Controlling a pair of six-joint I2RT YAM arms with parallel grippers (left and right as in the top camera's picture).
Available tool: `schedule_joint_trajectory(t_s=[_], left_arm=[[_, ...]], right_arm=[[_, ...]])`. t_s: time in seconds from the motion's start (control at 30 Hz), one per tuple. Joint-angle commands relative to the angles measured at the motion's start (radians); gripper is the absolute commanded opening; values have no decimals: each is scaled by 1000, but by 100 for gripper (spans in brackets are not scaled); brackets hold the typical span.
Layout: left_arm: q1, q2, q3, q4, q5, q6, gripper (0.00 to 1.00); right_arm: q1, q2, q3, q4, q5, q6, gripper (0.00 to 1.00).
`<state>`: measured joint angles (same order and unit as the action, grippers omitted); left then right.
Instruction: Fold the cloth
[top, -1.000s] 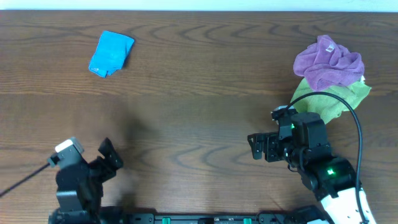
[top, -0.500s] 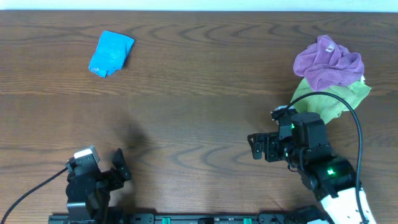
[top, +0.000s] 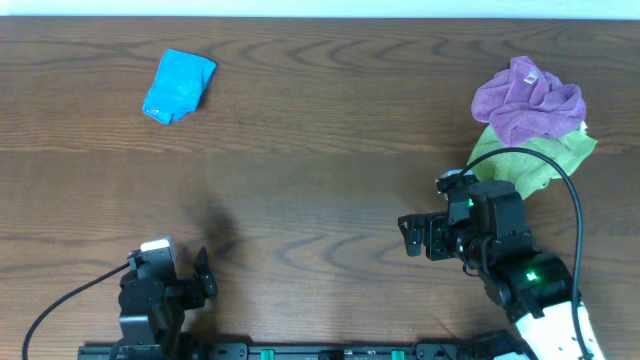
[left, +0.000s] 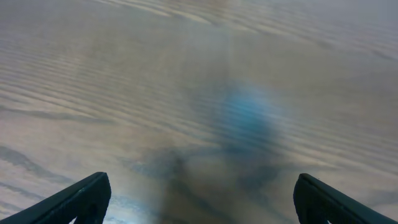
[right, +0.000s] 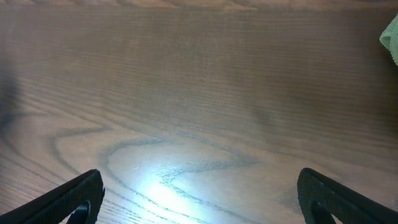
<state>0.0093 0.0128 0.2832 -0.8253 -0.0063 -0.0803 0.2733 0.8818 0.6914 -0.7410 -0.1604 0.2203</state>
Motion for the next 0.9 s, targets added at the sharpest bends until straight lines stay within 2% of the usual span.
schedule_joint_trajectory(t_s=[0.0, 0.87], left_arm=[[-5, -9, -17, -8, 0, 29, 95], [-5, -8, -27, -43, 0, 32, 95]], right_arm=[[-6, -3, 0, 0, -5, 11, 99], [-6, -6, 0, -12, -4, 11, 99]])
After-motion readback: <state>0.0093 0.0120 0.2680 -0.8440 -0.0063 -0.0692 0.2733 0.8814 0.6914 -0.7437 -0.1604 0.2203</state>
